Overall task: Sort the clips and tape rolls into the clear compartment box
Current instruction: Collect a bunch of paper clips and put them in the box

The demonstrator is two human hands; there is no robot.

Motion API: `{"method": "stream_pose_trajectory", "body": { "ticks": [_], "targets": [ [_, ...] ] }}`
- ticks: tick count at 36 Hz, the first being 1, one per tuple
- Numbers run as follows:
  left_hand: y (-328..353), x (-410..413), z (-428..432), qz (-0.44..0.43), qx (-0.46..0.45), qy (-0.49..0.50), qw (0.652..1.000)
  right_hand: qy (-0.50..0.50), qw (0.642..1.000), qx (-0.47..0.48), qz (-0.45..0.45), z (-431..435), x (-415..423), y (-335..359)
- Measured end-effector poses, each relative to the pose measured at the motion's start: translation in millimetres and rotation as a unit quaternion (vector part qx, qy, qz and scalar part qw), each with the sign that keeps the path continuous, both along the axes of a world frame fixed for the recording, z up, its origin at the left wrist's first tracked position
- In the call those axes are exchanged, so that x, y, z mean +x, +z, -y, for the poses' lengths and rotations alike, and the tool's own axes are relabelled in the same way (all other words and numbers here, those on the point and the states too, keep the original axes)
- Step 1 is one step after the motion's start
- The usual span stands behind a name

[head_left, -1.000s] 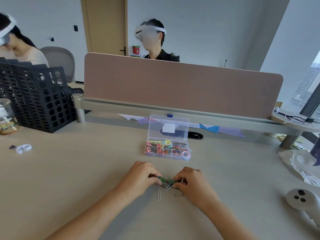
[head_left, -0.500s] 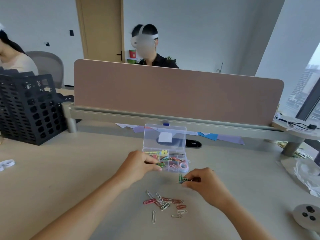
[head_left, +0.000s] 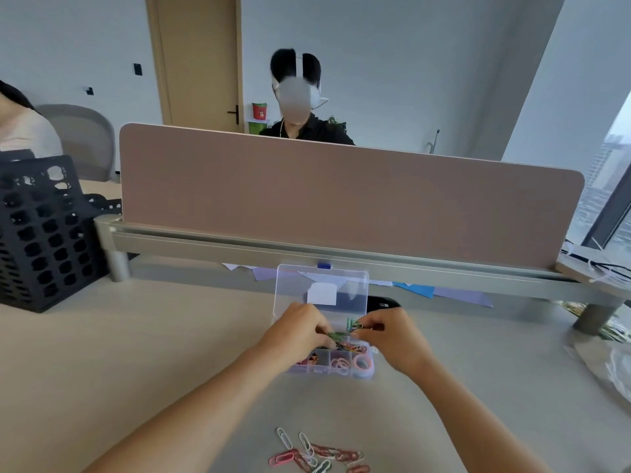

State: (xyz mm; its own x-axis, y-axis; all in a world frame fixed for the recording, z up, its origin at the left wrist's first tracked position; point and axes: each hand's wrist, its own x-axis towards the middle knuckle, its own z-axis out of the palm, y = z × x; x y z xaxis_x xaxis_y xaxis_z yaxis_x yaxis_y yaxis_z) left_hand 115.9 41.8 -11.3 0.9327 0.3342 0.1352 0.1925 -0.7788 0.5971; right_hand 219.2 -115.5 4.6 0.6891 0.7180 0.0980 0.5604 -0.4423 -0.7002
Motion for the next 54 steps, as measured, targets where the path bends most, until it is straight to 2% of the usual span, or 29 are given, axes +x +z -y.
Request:
{"method": "stream_pose_trajectory", "body": {
  "ticks": [5,13,26,29,33,37,41,46,51,54],
  "targets": [
    [-2.1,0.5,-2.0,0.007,0.015,-0.014,1.000,-0.001,0.999,-0.033,-0.006,-9.2,1.5,-13.6],
    [-0.5,-3.5,-12.7,0.016,-0.022,-0.027,0.999,0.017,0.994,-0.089,0.059,-13.4,2.0,-18.5],
    [-10.0,-7.7,-16.9,0.112,0.061,-0.056,0.990,0.041,0.994,-0.086,0.060,-9.4,6.5,-12.9],
    [-8.4,-10.3,-14.8,0.099,0.079,-0.083,0.988,0.036,0.996,-0.062,0.058,-6.3,7.5,-13.4],
    [-8.0,-12.5,-12.9,0.049,0.157,-0.129,0.978,0.030,0.998,-0.037,0.051,-2.3,9.1,-15.6],
    [-10.8,-10.9,-10.0,0.007,0.193,-0.138,0.972,0.021,0.997,-0.044,0.059,0.8,12.7,-19.7],
    [-10.4,-11.3,-8.9,0.021,0.196,-0.138,0.971,0.021,0.997,-0.029,0.064,5.2,14.4,-20.2],
    [-11.1,-15.7,-14.8,0.096,0.133,-0.121,0.979,0.025,0.998,-0.009,0.060,13.2,15.5,-19.0],
    [-12.0,-14.9,-9.3,0.040,0.152,-0.131,0.979,0.031,0.997,-0.009,0.071,14.5,16.9,-22.3],
    [-11.5,-12.3,-3.8,0.018,0.151,-0.130,0.980,0.042,0.992,-0.032,0.118,15.4,16.6,-26.5]
  ]
}}
